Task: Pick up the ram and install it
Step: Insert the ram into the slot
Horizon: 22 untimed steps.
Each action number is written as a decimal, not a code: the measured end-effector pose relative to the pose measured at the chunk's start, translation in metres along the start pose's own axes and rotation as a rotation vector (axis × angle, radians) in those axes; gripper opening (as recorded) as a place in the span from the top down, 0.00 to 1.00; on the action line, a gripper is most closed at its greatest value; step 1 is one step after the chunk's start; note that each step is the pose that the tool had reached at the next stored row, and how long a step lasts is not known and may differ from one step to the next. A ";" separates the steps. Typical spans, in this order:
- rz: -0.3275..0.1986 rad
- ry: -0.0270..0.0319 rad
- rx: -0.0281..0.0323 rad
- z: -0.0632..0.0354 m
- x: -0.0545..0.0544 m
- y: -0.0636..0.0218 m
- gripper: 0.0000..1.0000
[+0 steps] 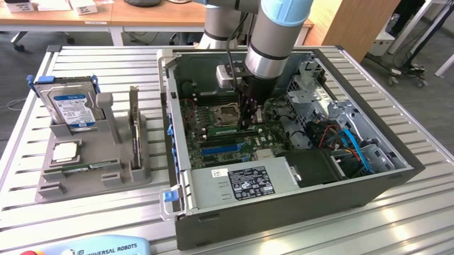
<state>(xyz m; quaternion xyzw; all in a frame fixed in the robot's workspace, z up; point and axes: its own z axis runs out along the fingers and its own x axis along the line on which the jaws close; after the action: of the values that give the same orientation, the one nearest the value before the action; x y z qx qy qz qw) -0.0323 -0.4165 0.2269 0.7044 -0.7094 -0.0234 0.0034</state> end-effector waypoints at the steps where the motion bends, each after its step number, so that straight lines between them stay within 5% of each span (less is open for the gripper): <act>1: 0.000 0.0000 0.0000 0.0002 0.000 0.0000 0.89; 22: 0.000 -0.0003 0.0000 0.0037 0.000 -0.0001 0.88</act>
<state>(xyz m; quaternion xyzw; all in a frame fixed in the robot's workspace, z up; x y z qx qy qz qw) -0.0324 -0.4164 0.2232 0.7044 -0.7094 -0.0235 0.0033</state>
